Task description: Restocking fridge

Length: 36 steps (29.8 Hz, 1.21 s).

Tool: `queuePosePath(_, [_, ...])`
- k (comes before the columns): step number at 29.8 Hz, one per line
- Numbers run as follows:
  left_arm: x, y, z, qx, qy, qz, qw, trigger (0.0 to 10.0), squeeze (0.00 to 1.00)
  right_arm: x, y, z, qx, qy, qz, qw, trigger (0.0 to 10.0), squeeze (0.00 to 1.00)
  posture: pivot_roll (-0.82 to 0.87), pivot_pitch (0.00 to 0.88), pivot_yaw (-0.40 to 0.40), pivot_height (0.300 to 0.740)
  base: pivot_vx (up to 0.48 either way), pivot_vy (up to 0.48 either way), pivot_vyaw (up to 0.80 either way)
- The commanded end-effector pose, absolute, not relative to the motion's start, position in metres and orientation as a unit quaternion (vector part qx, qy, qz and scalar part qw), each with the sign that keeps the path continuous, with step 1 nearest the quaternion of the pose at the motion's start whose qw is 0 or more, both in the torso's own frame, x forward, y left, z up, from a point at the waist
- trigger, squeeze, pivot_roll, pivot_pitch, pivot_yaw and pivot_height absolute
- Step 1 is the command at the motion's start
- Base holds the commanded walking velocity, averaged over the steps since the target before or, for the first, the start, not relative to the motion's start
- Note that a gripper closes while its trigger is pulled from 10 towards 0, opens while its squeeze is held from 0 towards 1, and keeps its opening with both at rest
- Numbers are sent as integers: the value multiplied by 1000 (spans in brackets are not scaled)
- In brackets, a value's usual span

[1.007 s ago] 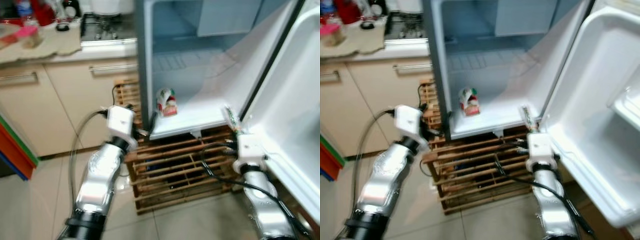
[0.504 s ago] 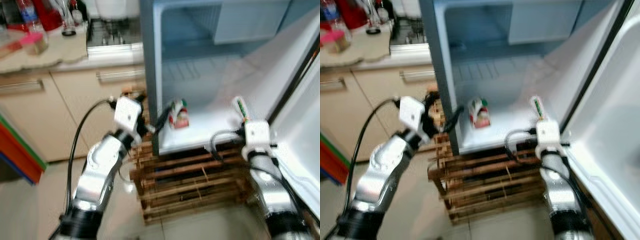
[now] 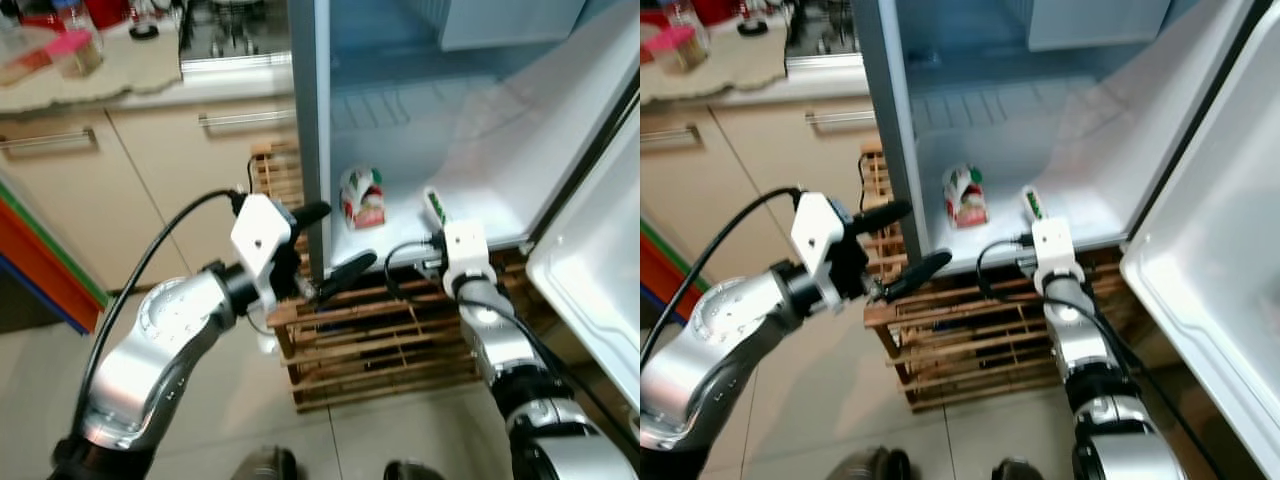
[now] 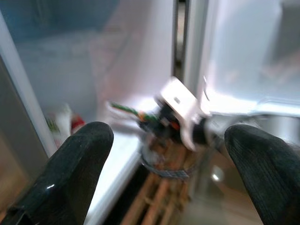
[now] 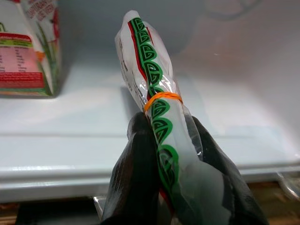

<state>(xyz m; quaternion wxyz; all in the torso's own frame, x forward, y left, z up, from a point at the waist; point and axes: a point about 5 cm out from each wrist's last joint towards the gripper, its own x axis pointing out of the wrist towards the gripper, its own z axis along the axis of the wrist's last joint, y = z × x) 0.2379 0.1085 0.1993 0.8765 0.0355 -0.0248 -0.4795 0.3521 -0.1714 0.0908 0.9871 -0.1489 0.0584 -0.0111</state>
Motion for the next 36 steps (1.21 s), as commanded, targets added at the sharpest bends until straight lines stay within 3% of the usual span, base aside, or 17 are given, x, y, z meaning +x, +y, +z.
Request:
queuePosePath(1, [229, 112, 204, 46, -20, -489, 871, 10000, 0, 356, -166, 94, -159, 50, 5, 986, 0, 0, 289, 298, 49, 740, 0, 0, 0])
queuePosePath(11, [206, 120, 206, 33, 13, -463, 886, 10000, 0, 372, -165, 112, -204, 31, 2, 978, 0, 0, 344, 373, 55, 740, 0, 0, 0])
queuePosePath(12, [203, 120, 206, 31, 16, -461, 886, 10000, 0, 373, -166, 114, -210, 30, 1, 977, 10000, 0, 352, 381, 55, 740, 0, 0, 0])
queuePosePath(14, [199, 120, 206, 28, 21, -458, 888, 10000, 0, 375, -168, 117, -218, 25, -2, 976, 10000, 47, 356, 389, 56, 740, 0, 0, 0])
queuePosePath(15, [196, 120, 206, 26, 24, -456, 889, 10000, 0, 377, -169, 120, -221, 18, -5, 975, 10000, 761, 359, 395, 55, 740, 0, 0, 0])
queuePosePath(16, [196, 120, 206, 26, 24, -456, 889, 10000, 0, 377, -169, 120, -221, 18, -5, 975, 10000, 761, 359, 395, 55, 740, 0, 0, 0])
queuePosePath(17, [195, 121, 206, 25, 27, -453, 891, 10000, 0, 378, -169, 123, -225, 12, -7, 974, 10000, 1000, 360, 397, 55, 740, 0, 0, 0])
queuePosePath(36, [188, 116, 198, 0, 52, -425, 904, 10000, 0, 395, -173, 185, -265, -123, -41, 956, 10000, 1000, 341, 399, 18, 740, 0, 0, 0])
